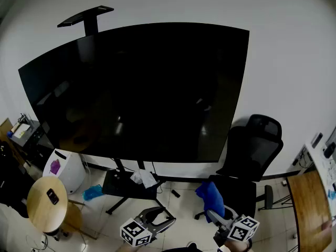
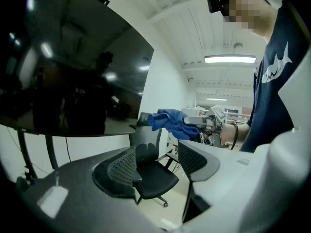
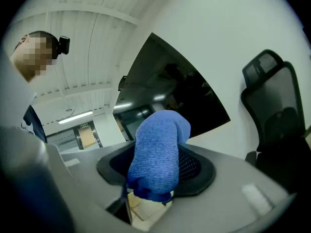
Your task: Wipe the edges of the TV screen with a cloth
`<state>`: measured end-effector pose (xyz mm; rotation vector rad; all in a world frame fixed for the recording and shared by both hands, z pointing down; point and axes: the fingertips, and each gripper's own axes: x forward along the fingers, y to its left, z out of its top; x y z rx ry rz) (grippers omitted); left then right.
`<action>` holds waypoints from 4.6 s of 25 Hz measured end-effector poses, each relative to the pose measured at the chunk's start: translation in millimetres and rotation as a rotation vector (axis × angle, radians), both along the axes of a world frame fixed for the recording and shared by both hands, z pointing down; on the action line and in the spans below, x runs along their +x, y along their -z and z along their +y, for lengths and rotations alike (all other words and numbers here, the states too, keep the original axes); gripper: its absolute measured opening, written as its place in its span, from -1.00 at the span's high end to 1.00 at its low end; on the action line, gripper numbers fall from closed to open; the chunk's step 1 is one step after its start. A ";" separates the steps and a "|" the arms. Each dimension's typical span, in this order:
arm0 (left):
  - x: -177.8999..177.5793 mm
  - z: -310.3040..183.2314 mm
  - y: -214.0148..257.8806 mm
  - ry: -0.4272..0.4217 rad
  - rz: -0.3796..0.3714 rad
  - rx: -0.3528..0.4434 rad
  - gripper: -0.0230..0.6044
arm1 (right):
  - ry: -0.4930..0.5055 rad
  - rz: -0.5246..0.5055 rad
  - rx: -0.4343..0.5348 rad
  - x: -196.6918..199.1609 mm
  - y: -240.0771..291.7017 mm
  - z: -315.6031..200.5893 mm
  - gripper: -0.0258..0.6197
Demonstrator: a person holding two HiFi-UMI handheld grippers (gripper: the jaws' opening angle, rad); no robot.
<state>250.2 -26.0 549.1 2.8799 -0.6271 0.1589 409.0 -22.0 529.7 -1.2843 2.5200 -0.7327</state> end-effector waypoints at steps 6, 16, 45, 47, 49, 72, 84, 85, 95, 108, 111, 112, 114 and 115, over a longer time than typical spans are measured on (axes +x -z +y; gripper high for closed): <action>18.8 -32.7 46.2 0.017 -0.011 0.113 0.10 | -0.032 0.053 0.104 41.8 47.7 -37.0 0.25; 59.2 -78.0 161.7 -0.033 -0.005 0.330 0.10 | -0.091 0.275 0.466 107.5 229.4 -102.3 0.25; 186.7 -143.0 429.2 -0.039 0.069 0.803 0.10 | -0.120 0.345 0.758 169.7 524.3 -264.9 0.25; 193.9 -146.3 417.9 -0.041 0.055 0.782 0.10 | -0.098 0.318 0.749 169.4 517.7 -268.1 0.25; 195.8 -152.3 407.4 -0.037 0.044 0.760 0.10 | -0.088 0.295 0.745 168.5 512.5 -270.4 0.25; 198.7 -177.9 271.0 0.028 0.033 0.523 0.10 | -0.003 0.216 0.574 161.7 338.2 -281.1 0.26; 197.6 -187.0 175.7 0.053 -0.015 0.412 0.10 | 0.016 0.232 0.418 164.3 205.6 -284.1 0.26; 198.2 -187.8 167.2 0.051 -0.019 0.398 0.10 | 0.016 0.234 0.402 164.4 193.2 -284.6 0.26; 196.6 -199.2 98.1 0.058 -0.028 0.301 0.10 | 0.028 0.299 0.235 165.5 55.2 -291.3 0.26; 194.3 -204.2 29.5 0.062 -0.059 0.176 0.10 | 0.033 0.302 0.004 166.7 -78.0 -293.3 0.26; 194.5 -202.8 16.7 0.059 -0.067 0.149 0.10 | 0.036 0.300 -0.037 166.0 -98.1 -291.6 0.26; 194.4 -202.4 13.2 0.059 -0.070 0.141 0.10 | 0.037 0.302 -0.049 165.9 -103.7 -290.9 0.26; 194.0 -201.7 6.7 0.060 -0.074 0.126 0.10 | 0.039 0.308 -0.071 165.6 -114.7 -289.2 0.26; 194.0 -201.3 3.4 0.061 -0.076 0.118 0.10 | 0.039 0.310 -0.082 165.6 -120.2 -288.2 0.26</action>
